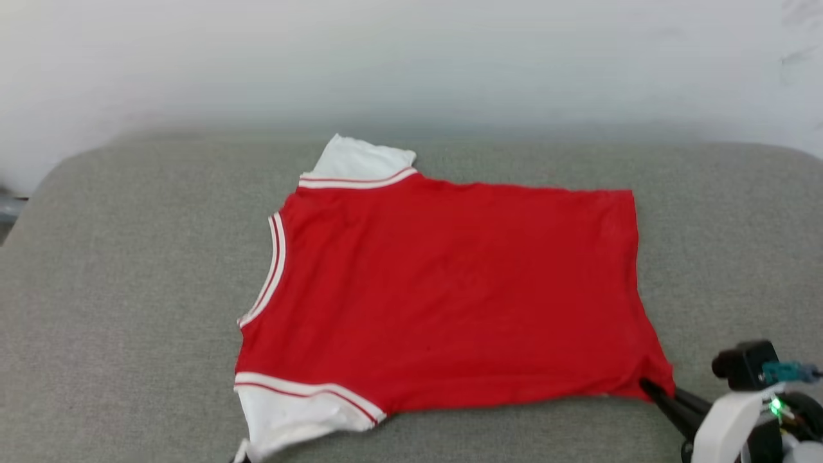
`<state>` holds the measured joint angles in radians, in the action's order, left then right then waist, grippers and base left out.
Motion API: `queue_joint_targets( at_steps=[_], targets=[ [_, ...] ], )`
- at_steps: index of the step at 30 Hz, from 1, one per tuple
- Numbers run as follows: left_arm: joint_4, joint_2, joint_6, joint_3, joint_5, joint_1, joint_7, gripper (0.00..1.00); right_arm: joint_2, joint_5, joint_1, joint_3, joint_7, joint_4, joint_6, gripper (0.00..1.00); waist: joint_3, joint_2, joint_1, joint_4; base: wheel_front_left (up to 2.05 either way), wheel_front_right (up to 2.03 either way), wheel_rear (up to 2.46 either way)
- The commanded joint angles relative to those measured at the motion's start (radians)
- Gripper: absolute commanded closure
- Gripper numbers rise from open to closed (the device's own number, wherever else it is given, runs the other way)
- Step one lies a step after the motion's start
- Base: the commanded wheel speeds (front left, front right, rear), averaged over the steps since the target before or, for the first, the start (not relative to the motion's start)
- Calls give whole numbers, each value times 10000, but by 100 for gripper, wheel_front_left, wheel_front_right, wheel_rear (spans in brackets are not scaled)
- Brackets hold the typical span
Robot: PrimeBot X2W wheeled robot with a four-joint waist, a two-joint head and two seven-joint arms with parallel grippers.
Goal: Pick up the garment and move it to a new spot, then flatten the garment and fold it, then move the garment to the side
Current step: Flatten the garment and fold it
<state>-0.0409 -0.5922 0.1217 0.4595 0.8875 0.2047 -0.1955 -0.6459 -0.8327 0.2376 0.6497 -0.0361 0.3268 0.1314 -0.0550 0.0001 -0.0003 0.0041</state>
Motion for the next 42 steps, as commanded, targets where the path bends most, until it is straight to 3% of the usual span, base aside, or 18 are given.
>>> queue_joint_targets(
  at_steps=[1,12,17,29,42],
  targets=[
    [-46,-83,-72,66,165,352,100,100,-87,-67,-413,-116,-53,-111,-14,100,231,-1,3,24,0,0,0],
    [-241,-207,-342,460,870,1327,770,100,-450,-11,-2405,-798,-284,-860,-14,100,562,-1,3,213,0,0,0],
    [-291,-248,-421,406,570,915,552,100,-175,214,-2532,-1214,-349,-1031,-14,100,578,-1,3,199,0,0,0],
    [241,-614,-993,412,-579,-1906,904,100,455,500,-1981,-2092,-850,-1467,-13,100,526,-1,3,1,0,0,0],
    [2088,-401,-2022,676,-1138,-5547,1748,100,867,579,-320,-2186,-1120,-1085,-13,100,-862,-1,3,-462,0,0,0]
  ],
)
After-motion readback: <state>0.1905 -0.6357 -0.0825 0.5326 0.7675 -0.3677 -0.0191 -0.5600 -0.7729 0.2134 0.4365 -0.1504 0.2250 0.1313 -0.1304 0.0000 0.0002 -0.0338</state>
